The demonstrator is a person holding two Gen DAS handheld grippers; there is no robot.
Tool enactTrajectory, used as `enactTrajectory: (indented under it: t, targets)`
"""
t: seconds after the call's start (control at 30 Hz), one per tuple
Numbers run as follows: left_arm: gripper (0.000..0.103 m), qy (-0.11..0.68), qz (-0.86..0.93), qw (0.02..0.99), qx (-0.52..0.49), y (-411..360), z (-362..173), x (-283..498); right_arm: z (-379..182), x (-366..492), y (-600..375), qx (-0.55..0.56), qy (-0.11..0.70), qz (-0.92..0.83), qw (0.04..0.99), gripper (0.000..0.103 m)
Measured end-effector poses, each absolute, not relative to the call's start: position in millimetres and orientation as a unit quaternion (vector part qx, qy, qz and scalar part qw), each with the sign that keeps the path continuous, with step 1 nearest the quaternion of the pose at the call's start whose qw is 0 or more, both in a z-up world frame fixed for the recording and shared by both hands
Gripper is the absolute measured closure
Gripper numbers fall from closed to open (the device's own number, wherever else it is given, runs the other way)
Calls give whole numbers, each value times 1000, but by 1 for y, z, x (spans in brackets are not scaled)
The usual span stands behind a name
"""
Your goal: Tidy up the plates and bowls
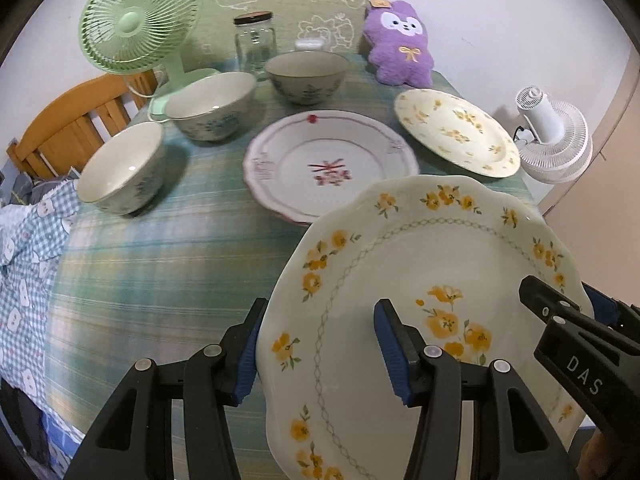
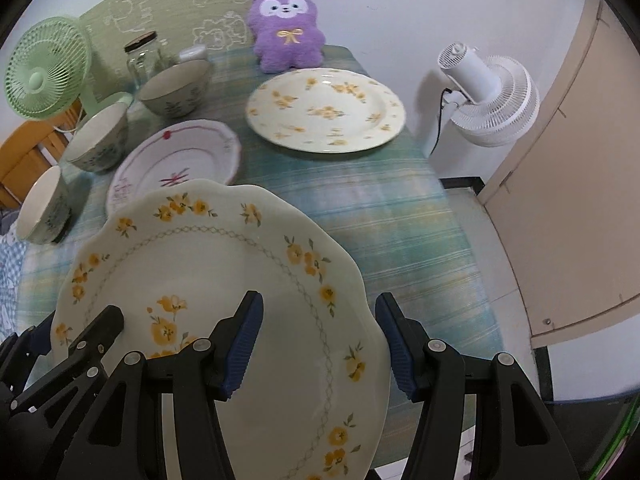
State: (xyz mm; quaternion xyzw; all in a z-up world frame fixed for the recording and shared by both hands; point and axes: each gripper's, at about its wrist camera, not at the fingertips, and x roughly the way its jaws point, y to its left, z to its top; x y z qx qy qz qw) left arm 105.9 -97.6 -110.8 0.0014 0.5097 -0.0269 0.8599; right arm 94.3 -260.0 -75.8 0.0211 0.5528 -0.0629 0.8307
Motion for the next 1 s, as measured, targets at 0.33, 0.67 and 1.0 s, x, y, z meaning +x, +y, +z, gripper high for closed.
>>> enactTrajectory:
  t: [0.33,0.67,1.0]
  targets:
    - [50,529,-23,848,-5,-155,-133,123,-98,111,-322,26,566,-57,822,41]
    - [50,546,0,838,2,-179,-156,137,-130,124,-343,33,590,-44,805,41]
    - [42,555,7,832,-3,-177,-165,140,-145,125,-340,31,607,-36,793,41]
